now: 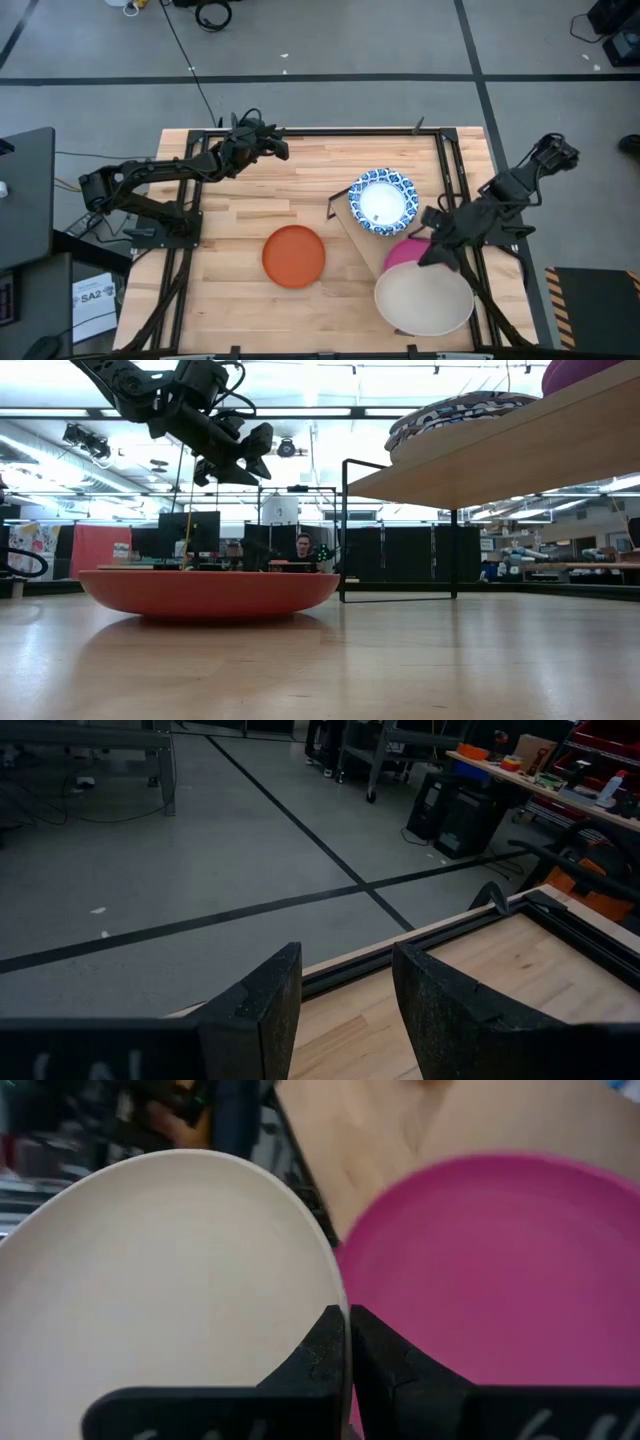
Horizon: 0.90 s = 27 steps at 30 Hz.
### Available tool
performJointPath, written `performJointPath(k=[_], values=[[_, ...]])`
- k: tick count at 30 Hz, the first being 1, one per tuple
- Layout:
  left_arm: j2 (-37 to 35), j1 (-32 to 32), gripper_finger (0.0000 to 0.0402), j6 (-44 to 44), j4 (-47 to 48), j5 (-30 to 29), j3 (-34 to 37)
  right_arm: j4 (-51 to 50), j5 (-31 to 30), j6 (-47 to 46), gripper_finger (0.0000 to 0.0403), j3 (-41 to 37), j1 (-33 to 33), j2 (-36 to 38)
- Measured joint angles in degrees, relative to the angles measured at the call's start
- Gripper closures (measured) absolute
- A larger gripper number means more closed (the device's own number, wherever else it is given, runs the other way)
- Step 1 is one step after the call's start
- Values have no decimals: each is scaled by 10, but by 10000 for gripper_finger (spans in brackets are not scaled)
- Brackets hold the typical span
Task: Place and stack plates onto a shelf
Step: Stack the gray plate on top of the pink plate on the shelf
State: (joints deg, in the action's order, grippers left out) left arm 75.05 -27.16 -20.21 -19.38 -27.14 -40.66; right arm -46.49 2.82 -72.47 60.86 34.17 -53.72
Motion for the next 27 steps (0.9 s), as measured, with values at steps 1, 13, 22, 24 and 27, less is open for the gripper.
performJointPath(k=[1, 13, 22, 24, 27], values=[[0, 0, 237, 0, 0, 0, 0, -11, -6, 0, 389, 0, 6, -1], [0, 0, 237, 0, 0, 0, 0, -156, -90, 6, 389, 0, 30, 0], [0, 0, 237, 0, 0, 0, 0, -208, -103, 27, 389, 0, 30, 0], [0, 0, 237, 0, 0, 0, 0, -208, -118, 40, 387, 0, 30, 0], [0, 0, 237, 0, 0, 0, 0, -209, -129, 57, 386, 0, 30, 0]])
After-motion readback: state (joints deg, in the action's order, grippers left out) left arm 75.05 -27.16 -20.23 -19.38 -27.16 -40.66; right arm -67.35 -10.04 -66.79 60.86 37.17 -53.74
